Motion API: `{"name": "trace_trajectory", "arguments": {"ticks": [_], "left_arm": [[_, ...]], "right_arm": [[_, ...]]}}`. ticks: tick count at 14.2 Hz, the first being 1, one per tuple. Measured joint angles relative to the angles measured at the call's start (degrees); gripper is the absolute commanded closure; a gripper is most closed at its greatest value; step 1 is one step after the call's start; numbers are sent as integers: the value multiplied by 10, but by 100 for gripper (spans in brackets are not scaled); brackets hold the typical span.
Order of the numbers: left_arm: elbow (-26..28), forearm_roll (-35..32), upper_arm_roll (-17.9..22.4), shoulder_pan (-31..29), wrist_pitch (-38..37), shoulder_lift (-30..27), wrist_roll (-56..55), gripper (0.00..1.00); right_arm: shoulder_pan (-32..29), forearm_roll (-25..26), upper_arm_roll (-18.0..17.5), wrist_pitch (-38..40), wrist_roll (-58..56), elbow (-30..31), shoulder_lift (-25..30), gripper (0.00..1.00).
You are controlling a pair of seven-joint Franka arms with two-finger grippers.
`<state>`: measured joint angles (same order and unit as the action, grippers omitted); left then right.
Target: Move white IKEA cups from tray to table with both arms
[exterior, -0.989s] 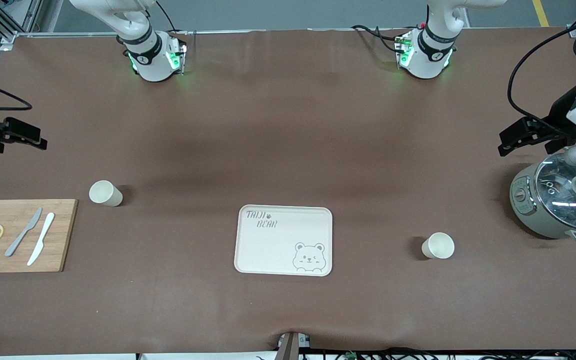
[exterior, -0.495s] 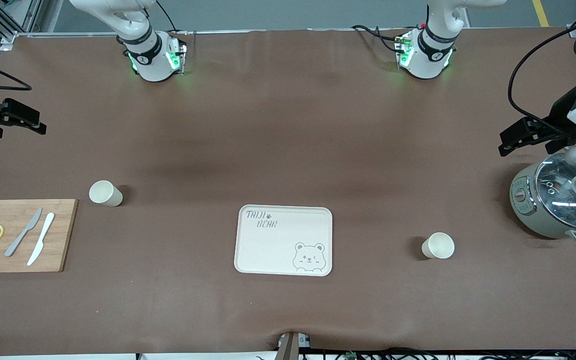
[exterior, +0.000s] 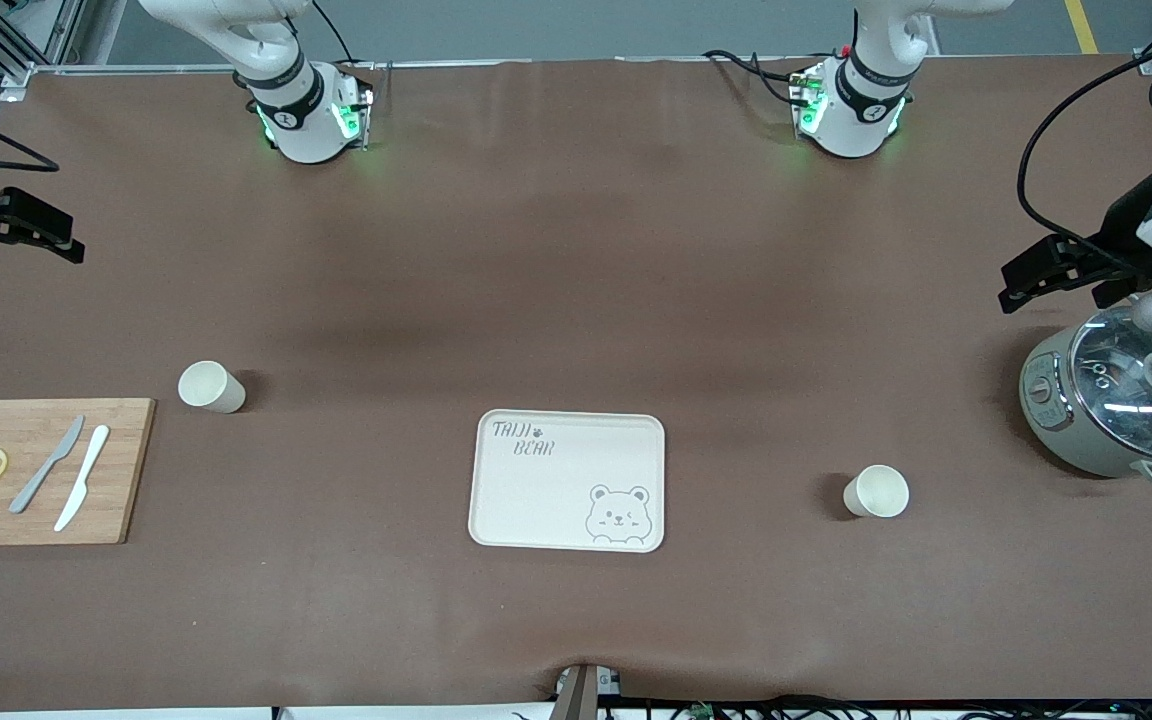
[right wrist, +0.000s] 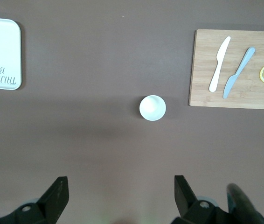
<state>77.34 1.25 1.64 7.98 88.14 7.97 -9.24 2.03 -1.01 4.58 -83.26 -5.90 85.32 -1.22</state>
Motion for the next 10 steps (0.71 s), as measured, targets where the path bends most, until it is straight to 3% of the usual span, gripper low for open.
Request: {"name": "trace_trajectory", "arguments": {"ticks": [10], "left_arm": [[0, 0, 1, 0, 0, 0, 0, 0]], "right_arm": [[1, 2, 0, -8, -10, 1, 0, 0]]}}
